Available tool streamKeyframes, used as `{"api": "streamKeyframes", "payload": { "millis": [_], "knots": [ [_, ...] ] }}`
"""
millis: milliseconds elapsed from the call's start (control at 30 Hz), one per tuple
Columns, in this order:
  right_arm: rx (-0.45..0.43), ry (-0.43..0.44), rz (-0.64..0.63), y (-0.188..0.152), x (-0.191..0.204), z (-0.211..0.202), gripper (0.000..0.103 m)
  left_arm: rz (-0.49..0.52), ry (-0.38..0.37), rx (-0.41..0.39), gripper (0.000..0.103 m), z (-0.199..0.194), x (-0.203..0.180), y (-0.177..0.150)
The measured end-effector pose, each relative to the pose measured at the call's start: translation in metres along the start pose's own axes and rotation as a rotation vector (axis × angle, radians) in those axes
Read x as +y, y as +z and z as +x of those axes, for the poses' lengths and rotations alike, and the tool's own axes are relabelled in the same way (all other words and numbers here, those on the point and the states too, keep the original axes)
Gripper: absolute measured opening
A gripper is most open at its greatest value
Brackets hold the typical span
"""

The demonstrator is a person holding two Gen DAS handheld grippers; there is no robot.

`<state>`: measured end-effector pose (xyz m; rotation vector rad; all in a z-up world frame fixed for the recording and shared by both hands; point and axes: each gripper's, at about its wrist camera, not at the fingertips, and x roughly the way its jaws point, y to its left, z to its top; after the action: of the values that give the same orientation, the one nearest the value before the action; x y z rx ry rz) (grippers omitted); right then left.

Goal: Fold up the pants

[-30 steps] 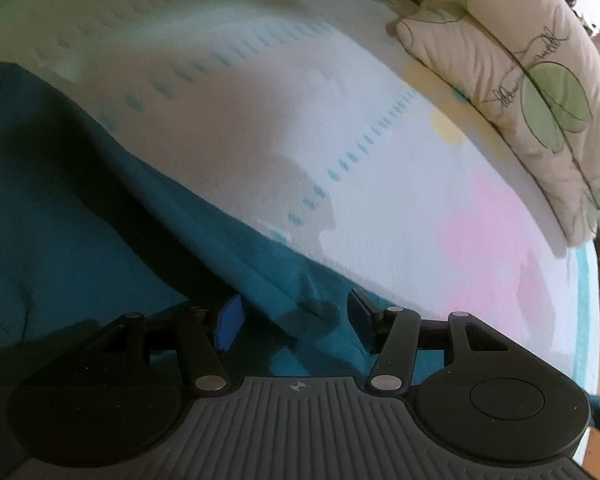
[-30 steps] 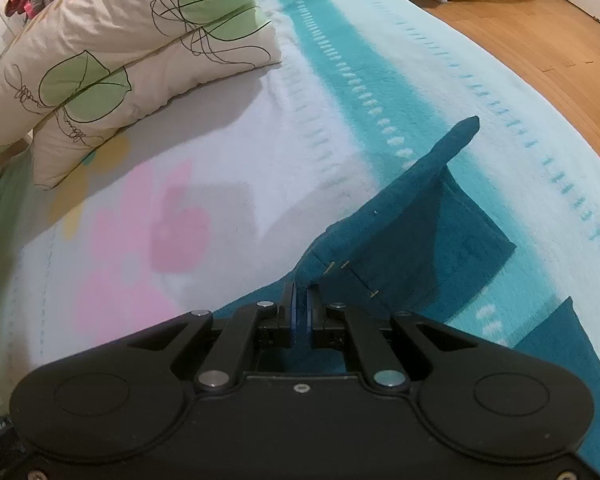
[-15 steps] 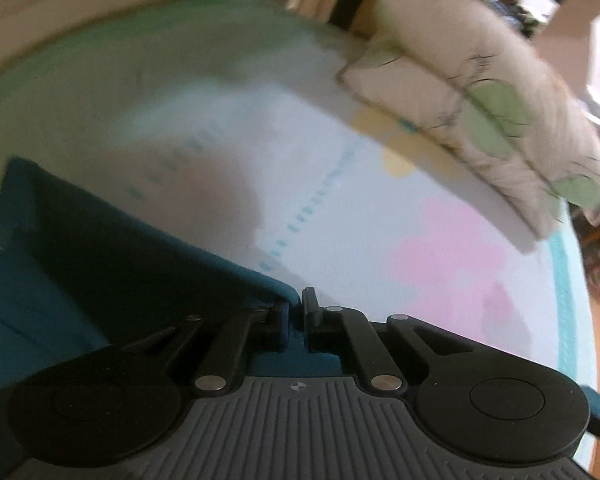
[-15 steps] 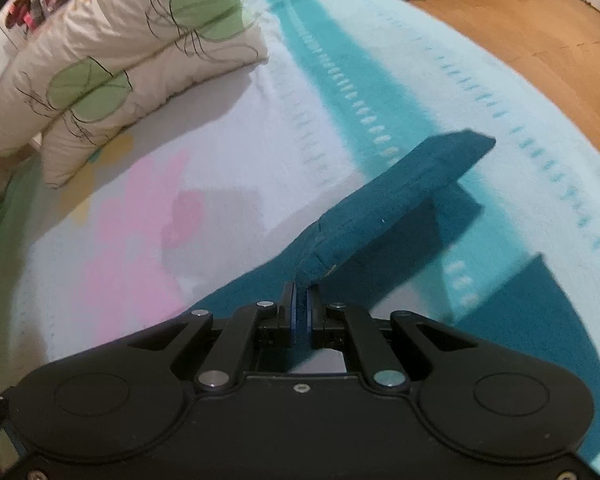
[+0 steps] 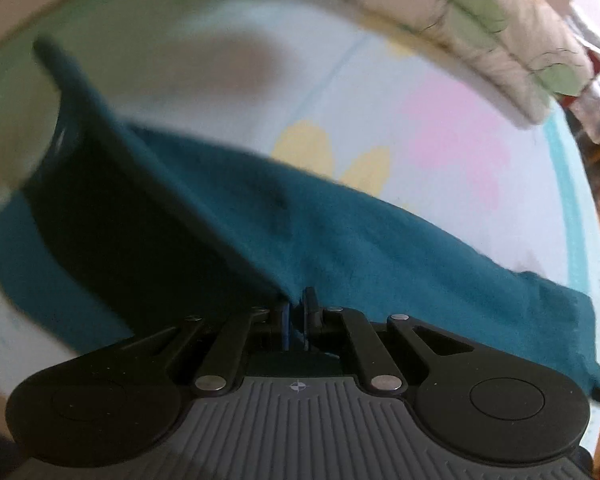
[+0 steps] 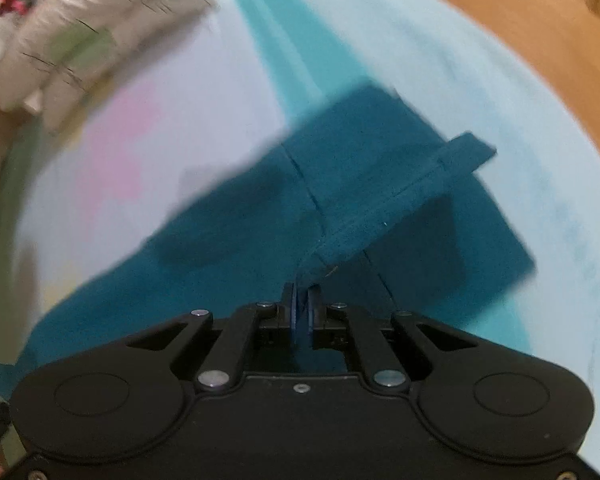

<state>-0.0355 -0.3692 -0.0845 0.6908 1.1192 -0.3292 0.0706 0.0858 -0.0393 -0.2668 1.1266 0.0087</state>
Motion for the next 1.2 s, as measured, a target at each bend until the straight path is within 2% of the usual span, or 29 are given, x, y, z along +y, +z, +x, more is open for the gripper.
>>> {"api": "streamKeyframes", "payload": {
  "millis": [133, 200, 233, 300, 367, 433, 500, 567, 733, 833, 933, 1033, 1133, 1167, 1200],
  "knots": [
    [0.072, -0.03, -0.024, -0.008, -0.007, 0.019, 0.011, 0.003, 0.088, 0.054, 0.006, 0.022, 0.002, -0.013],
    [0.084, -0.004, -0.003, -0.005, -0.013, 0.016, 0.023, -0.003, 0.11, 0.072, 0.006, 0.029, 0.002, -0.015],
    [0.083, 0.017, 0.018, -0.002, -0.019, 0.012, 0.023, -0.004, 0.121, 0.084, 0.006, 0.032, 0.003, -0.017],
    [0.041, 0.05, 0.057, 0.003, -0.035, 0.0, 0.023, -0.03, 0.123, 0.101, 0.006, 0.037, 0.008, -0.021],
    [-0.014, 0.033, 0.098, 0.01, -0.049, -0.011, 0.024, -0.051, 0.115, 0.115, 0.006, 0.041, 0.008, -0.021],
    [-0.065, 0.012, 0.15, 0.02, -0.065, -0.016, 0.033, -0.048, 0.13, 0.117, 0.006, 0.047, 0.007, -0.019],
    [-0.103, 0.001, 0.197, 0.028, -0.078, -0.016, 0.047, -0.053, 0.136, 0.126, 0.006, 0.054, 0.006, -0.021],
    [-0.118, -0.021, 0.227, 0.034, -0.087, -0.01, 0.05, -0.061, 0.151, 0.141, 0.006, 0.06, 0.006, -0.025],
    [-0.065, -0.081, 0.293, 0.037, -0.099, 0.014, 0.053, -0.047, 0.163, 0.133, 0.006, 0.064, 0.001, -0.024],
    [-0.037, -0.05, 0.343, 0.033, -0.106, 0.024, 0.053, -0.062, 0.155, 0.131, 0.006, 0.061, 0.004, -0.028],
    [-0.064, -0.022, 0.362, 0.03, -0.105, 0.029, 0.053, -0.043, 0.164, 0.126, 0.006, 0.065, 0.0, -0.025],
    [-0.088, -0.01, 0.366, 0.026, -0.105, 0.027, 0.053, -0.024, 0.171, 0.119, 0.006, 0.061, 0.001, -0.034],
    [-0.081, 0.012, 0.354, 0.029, -0.1, 0.034, 0.053, -0.031, 0.167, 0.119, 0.006, 0.061, 0.002, -0.034],
    [-0.077, 0.014, 0.354, 0.031, -0.097, 0.039, 0.05, -0.031, 0.166, 0.119, 0.006, 0.062, 0.001, -0.035],
    [-0.078, 0.016, 0.353, 0.031, -0.097, 0.041, 0.038, -0.032, 0.165, 0.119, 0.006, 0.062, 0.001, -0.035]
  ]
}}
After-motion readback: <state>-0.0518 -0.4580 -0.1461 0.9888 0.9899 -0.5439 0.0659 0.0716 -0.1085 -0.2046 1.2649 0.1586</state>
